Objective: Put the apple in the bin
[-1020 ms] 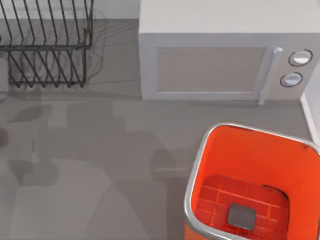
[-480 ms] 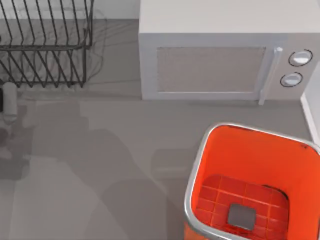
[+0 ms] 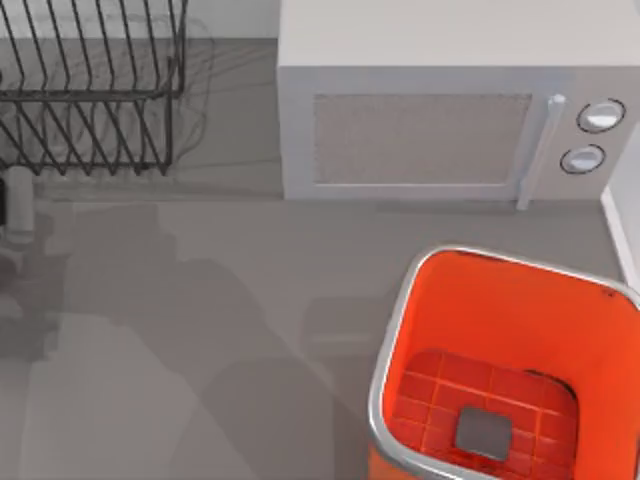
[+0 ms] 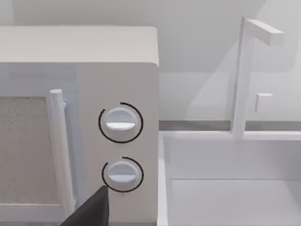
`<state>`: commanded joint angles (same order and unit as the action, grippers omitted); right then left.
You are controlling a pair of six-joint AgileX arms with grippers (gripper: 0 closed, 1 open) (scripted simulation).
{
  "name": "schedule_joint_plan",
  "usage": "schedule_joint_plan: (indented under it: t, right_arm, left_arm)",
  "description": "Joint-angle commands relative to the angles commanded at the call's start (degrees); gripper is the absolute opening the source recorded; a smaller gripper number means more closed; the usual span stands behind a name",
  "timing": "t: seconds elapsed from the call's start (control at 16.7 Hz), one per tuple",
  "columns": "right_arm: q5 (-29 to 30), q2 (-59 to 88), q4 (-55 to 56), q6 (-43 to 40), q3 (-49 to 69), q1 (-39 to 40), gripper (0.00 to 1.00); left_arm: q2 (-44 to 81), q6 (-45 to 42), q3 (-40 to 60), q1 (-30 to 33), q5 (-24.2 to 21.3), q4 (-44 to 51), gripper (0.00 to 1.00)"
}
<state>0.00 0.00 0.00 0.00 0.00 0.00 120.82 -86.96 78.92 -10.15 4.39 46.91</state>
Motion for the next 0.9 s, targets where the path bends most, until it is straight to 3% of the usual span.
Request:
schedule_joint_plan:
  t: [0.54, 0.9]
  right_arm:
    - [0.00, 0.00, 0.00, 0.00, 0.00, 0.00, 1.00]
    - [0.00, 0.00, 0.00, 0.00, 0.00, 0.00, 1.00]
  left_arm:
    - [0.00, 0.00, 0.00, 0.00, 0.00, 0.00, 0.02]
    - [0.00, 0.00, 0.00, 0.00, 0.00, 0.00, 0.00]
